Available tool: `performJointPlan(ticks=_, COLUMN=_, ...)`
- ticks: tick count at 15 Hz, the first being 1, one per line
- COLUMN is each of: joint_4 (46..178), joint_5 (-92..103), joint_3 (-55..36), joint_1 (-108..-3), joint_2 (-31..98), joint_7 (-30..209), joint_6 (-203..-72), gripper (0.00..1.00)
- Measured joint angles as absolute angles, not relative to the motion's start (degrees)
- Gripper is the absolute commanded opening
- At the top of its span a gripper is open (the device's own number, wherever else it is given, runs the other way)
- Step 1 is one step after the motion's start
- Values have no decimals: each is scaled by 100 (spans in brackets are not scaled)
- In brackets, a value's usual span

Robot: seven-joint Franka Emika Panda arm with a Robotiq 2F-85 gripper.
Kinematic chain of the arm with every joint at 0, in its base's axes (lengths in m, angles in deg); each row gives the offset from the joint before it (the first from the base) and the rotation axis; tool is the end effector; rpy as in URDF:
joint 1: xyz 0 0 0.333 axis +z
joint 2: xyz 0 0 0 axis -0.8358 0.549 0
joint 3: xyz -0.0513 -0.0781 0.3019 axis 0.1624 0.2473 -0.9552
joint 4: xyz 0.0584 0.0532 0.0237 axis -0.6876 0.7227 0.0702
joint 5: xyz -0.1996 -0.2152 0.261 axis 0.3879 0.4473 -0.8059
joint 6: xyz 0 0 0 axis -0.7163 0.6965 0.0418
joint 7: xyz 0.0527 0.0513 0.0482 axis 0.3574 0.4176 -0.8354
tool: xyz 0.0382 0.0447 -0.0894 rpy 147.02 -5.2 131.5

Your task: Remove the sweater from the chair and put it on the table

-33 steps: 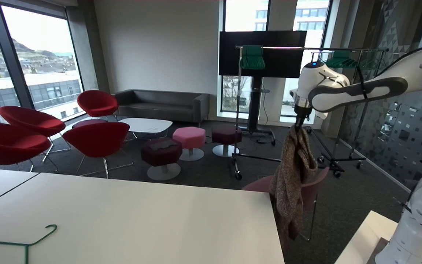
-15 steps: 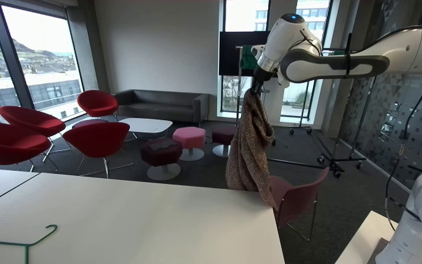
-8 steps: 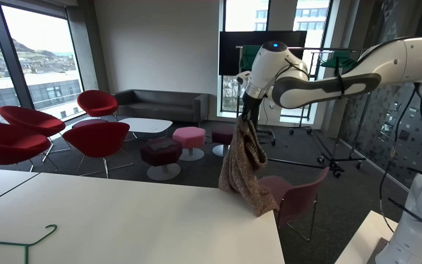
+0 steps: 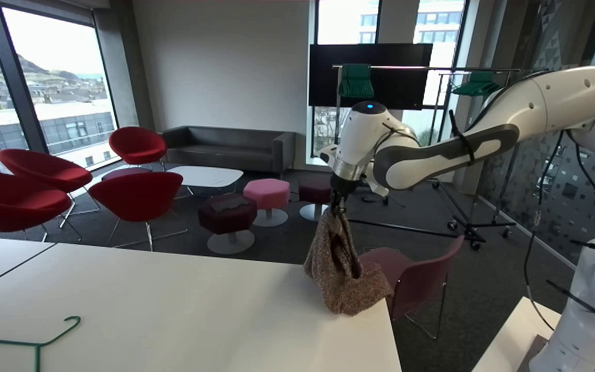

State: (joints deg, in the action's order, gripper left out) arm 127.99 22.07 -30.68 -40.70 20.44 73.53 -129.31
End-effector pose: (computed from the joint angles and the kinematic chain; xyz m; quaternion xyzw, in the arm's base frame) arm 0.5108 0.3143 0.4989 0.8765 0.4434 0.1499 0.1125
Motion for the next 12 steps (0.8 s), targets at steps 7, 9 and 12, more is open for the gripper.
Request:
performJointPlan(ticks=7, joint_4=12775, joint_5=1789, joint_3=-3156, joint_1=-3932, joint_2=2567, joint_7=7238, joint_6=-12943, gripper=37)
performJointPlan(ticks=9, joint_4=12752, joint_5=1786, joint_3=-3183, joint_1=-3931, joint_2=2698, joint_7=7223, joint_6=-12943, gripper=44)
performJointPlan(ticks=12, joint_4=12722, joint_5=1784, joint_3=-3201, joint_1=-3929, joint_2=2819, joint_7=7153, joint_6=-12943, gripper=67)
